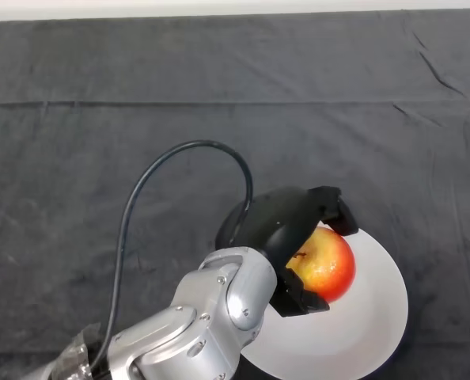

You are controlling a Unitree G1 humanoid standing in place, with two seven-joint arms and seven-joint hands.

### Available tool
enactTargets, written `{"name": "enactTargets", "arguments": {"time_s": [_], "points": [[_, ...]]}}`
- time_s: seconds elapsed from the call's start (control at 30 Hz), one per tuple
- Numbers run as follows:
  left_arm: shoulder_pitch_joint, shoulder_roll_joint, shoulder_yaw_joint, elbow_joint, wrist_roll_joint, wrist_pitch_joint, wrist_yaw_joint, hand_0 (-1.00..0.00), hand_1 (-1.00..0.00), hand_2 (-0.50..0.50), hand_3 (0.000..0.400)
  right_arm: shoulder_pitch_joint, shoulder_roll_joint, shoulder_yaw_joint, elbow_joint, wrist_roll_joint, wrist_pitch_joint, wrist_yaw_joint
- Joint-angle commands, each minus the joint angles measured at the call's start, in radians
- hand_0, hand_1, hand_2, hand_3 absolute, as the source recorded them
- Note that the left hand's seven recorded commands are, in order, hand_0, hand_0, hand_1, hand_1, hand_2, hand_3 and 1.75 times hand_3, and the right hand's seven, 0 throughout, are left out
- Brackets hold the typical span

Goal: Move the apple to the plate

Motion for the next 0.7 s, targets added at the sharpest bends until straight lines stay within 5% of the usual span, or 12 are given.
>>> {"name": "enactTargets", "arguments": {"time_s": [0.03, 0.2, 0.23, 0.3, 0.33, 0.37, 0.7], "points": [[-0.051, 0.019, -0.014, 0.028, -0.014, -0.01, -0.02, -0.76, -1.0, 0.12, 0.4, 0.021, -0.014, -0.0121, -0.009, 0.029, 0.001, 0.0019], [-0.056, 0.023, -0.014, 0.021, -0.02, -0.009, -0.026, -0.58, -1.0, 0.21, 0.4, 0.02, -0.014, -0.0122, -0.009, 0.0289, 0.001, 0.002], [-0.056, 0.024, -0.013, 0.02, -0.021, -0.009, -0.026, -0.48, -0.78, 0.15, 0.314, 0.02, -0.014, -0.0122, -0.009, 0.0289, 0.001, 0.002], [-0.058, 0.026, -0.012, 0.018, -0.022, -0.009, -0.027, -0.38, -0.54, 0.08, 0.215, 0.02, -0.014, -0.0122, -0.008, 0.0288, 0.001, 0.0021], [-0.059, 0.026, -0.01, 0.017, -0.022, -0.009, -0.028, -0.13, 0.0, -0.06, 0.05, 0.02, -0.014, -0.0123, -0.008, 0.0288, 0.001, 0.0021], [-0.061, 0.027, -0.009, 0.016, -0.022, -0.008, -0.028, 0.0, 0.0, 0.0, 0.0, 0.02, -0.014, -0.0123, -0.008, 0.0288, 0.001, 0.0021], [-0.077, 0.023, 0.023, 0.0, -0.016, 0.011, -0.024, 0.0, 0.0, 0.0, 0.0, 0.02, -0.014, -0.0124, -0.008, 0.0286, 0.001, 0.0022]]}}
